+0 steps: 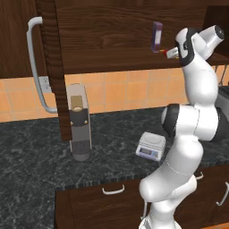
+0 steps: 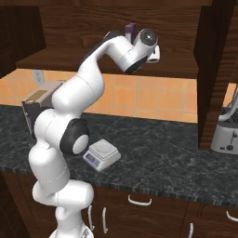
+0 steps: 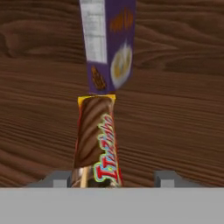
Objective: Pick the bar and place it on the digital scale for weighing, and close the cabinet.
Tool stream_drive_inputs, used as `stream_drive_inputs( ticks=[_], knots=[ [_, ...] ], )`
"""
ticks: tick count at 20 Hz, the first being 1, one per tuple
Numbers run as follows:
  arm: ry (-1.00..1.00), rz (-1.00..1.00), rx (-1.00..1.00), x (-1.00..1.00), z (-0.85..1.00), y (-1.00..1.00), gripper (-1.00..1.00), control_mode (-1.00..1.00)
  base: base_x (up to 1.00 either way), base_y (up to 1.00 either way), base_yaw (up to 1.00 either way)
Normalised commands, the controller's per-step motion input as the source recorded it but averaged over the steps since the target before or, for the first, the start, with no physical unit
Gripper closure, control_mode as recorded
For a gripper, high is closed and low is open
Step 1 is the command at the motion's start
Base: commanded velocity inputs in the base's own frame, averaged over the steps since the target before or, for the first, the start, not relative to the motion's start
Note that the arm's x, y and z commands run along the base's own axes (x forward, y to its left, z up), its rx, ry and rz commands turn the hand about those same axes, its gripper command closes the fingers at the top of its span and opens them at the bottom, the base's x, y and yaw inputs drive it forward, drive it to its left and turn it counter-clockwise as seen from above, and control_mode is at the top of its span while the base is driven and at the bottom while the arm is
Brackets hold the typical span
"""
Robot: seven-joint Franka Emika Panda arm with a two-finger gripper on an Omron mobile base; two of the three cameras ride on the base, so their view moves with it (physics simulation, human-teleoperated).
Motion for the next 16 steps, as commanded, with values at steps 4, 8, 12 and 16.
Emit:
stream_drive_inputs(
  ticks=[4, 8, 12, 16],
  knots=[
    [-0.01, 0.01, 0.0, 0.08, -0.15, 0.13, 1.0, -1.0, 0.0, 0.0, 0.0],
    [-0.2, 0.0, 0.02, -0.8, -0.01, 0.21, 1.0, -1.0, 0.0, 0.0, 0.0],
    [-0.29, 0.0, 0.09, -1.0, 0.0, 0.52, 1.0, -1.0, 0.0, 0.0, 0.0],
    [-0.25, 0.0, 0.03, -1.0, -0.04, 1.0, 1.0, -1.0, 0.0, 0.0, 0.0]
  ],
)
